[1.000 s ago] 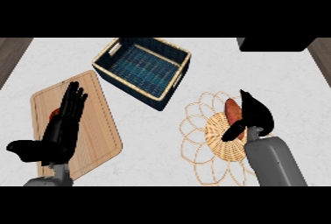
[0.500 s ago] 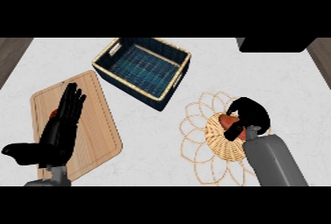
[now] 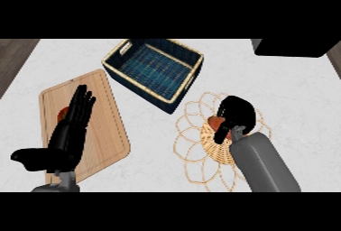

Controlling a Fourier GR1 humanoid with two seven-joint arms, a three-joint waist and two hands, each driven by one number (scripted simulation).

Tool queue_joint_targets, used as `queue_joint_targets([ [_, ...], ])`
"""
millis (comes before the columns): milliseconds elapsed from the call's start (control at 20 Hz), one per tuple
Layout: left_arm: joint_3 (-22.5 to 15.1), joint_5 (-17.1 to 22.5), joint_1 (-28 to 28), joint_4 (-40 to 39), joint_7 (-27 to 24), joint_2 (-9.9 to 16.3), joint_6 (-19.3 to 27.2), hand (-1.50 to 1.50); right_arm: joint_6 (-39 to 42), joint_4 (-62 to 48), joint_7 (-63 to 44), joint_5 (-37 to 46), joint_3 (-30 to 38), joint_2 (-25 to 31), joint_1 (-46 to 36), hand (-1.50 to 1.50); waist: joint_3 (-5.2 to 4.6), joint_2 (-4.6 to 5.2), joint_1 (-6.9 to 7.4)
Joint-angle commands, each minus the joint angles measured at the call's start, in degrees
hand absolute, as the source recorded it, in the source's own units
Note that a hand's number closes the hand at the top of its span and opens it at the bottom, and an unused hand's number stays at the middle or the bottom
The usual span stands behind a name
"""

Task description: Pick the sweet potato from the placemat and place it in the basket

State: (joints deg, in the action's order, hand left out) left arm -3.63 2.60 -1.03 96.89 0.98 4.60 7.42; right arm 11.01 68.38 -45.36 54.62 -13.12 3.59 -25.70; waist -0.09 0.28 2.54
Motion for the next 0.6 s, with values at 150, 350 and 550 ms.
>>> queue_joint_targets([
  [150, -4.3, 0.0, -3.9, -0.1, 0.6, -1.0, -2.9, 0.0, -6.7, -5.4, -14.1, 0.1, -7.6, -3.5, -13.5, 1.5, 0.09, 2.45, 10.79],
  [350, -5.8, -0.1, -5.3, -0.7, 0.6, -1.5, -3.9, 0.0, -10.3, -8.3, -19.7, 1.7, -9.0, -3.6, -20.6, 1.5, -0.09, 2.82, 13.33],
  [550, -7.1, -0.5, -6.2, -1.5, 1.0, -2.2, -4.2, 0.0, -15.0, -7.9, -22.9, 1.5, -10.2, -3.6, -25.8, 1.5, -0.04, 2.52, 14.47],
])
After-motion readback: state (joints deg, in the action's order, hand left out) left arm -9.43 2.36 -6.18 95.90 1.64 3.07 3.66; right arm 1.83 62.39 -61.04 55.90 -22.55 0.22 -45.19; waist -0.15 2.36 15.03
